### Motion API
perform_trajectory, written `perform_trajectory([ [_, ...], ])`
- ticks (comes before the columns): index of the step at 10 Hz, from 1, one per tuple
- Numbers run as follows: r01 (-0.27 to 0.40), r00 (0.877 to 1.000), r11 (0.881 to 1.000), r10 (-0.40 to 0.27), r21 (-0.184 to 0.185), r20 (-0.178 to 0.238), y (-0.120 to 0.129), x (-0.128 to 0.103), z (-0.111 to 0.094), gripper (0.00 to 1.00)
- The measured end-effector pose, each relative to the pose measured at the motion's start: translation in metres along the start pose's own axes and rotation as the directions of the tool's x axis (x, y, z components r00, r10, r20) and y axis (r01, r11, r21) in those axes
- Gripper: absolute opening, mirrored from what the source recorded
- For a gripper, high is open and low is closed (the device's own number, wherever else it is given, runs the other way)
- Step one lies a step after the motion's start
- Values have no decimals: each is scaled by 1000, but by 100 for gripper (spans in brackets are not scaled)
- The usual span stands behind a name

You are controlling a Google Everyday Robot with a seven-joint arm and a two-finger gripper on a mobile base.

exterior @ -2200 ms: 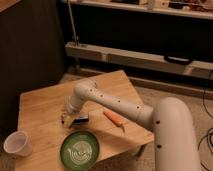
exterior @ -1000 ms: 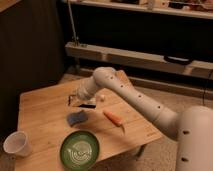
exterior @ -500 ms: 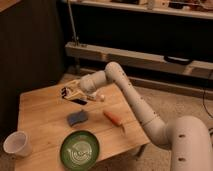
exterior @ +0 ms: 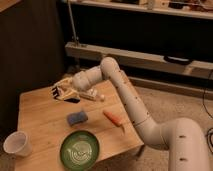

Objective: Place the eraser in the ceramic cup

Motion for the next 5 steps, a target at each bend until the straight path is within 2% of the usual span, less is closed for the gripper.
perform_trajectory([
  [2, 29, 1000, 999, -30, 44, 4, -7, 14, 15, 0],
  [5, 70, 997, 991, -74, 118, 26, -17, 33, 44, 0],
])
